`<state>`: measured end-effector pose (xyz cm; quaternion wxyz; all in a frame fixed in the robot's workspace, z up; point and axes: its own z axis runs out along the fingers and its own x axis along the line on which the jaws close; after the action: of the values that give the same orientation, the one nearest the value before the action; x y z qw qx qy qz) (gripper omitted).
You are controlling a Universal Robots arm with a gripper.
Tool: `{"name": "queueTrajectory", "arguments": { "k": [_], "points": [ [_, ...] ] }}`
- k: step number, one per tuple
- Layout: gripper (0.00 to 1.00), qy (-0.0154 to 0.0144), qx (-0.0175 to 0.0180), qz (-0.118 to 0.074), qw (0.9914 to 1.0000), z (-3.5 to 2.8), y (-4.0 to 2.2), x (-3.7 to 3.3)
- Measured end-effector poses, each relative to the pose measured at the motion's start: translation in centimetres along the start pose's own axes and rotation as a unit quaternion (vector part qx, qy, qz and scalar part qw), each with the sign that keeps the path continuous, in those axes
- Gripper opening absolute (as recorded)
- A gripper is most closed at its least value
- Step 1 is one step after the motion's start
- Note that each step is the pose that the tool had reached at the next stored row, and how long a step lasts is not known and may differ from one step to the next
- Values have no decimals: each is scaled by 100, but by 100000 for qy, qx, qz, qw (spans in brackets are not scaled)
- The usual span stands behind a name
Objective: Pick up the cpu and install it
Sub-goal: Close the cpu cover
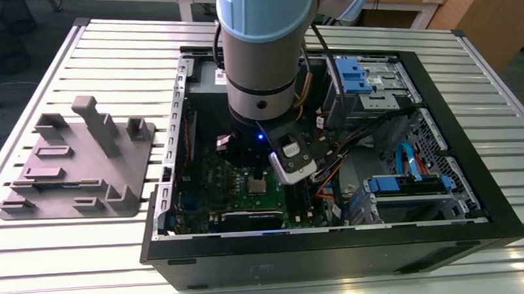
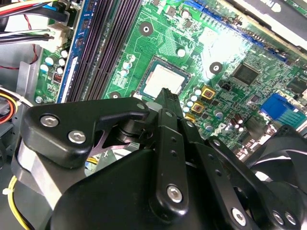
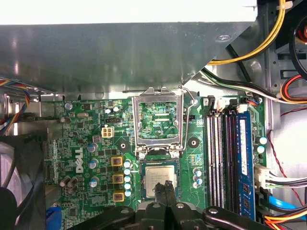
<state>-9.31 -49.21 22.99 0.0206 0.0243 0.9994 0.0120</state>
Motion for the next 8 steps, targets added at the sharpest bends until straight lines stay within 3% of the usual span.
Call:
{"name": "queueTrajectory", "arguments": {
  "k": [8],
  "points": [
    [11, -2, -1, -1, 100000, -17, 0, -1]
  ]
}}
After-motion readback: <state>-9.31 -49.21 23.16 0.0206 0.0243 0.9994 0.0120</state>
